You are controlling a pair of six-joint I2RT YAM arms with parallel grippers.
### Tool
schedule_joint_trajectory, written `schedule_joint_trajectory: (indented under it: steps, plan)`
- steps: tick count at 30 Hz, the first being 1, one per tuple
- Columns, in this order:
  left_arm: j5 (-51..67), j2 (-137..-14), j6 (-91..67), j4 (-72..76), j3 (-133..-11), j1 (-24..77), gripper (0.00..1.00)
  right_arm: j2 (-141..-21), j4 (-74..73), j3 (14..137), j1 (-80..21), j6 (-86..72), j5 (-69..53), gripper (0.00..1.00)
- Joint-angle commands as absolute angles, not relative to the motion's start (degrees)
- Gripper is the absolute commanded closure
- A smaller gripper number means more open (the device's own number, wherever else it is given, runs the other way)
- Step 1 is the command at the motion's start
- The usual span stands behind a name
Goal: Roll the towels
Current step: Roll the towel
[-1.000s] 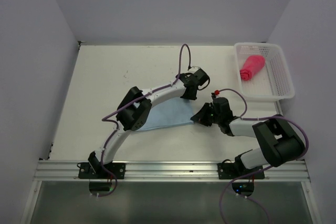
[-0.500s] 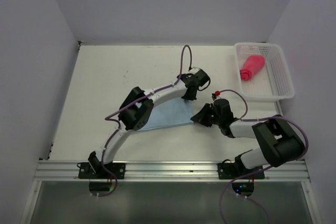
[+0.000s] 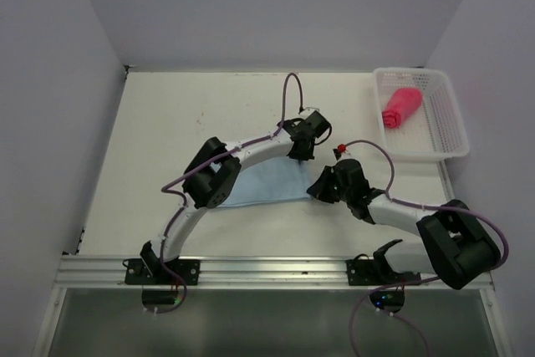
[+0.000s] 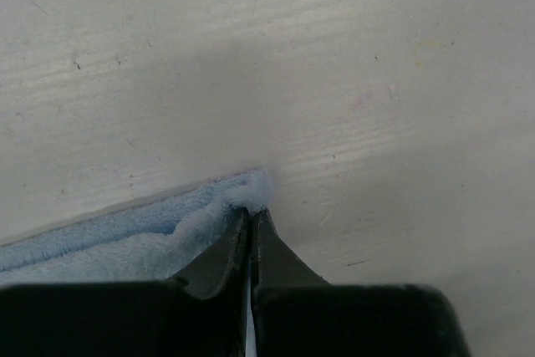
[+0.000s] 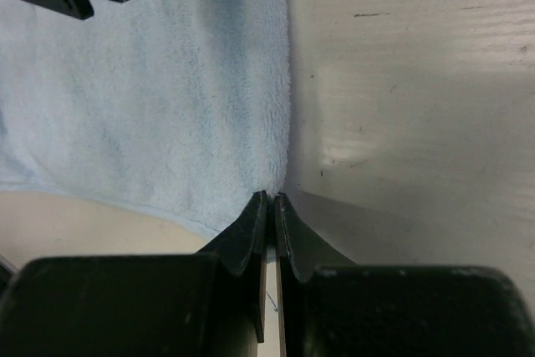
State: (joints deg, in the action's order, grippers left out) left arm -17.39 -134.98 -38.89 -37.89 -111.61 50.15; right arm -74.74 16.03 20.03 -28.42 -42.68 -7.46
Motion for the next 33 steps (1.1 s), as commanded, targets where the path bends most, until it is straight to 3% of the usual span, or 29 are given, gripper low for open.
schedule_joint_trajectory:
  steps: [1, 15, 33]
  plan:
    - [-13.7, -127.7, -41.7, -25.8, -105.7, 48.8, 1.0, -71.3, 7.1, 22.8, -32.4, -37.9, 1.0, 1.0]
    - [-2.0, -115.9, -43.9, -6.9, -91.2, 45.6, 1.0, -65.0, -8.6, 29.2, -40.4, -34.2, 16.9, 1.0]
    - [4.8, -113.2, -40.8, -2.0, -84.3, 42.7, 1.0, -66.7, -9.5, 34.3, -42.4, -34.3, 12.0, 1.0]
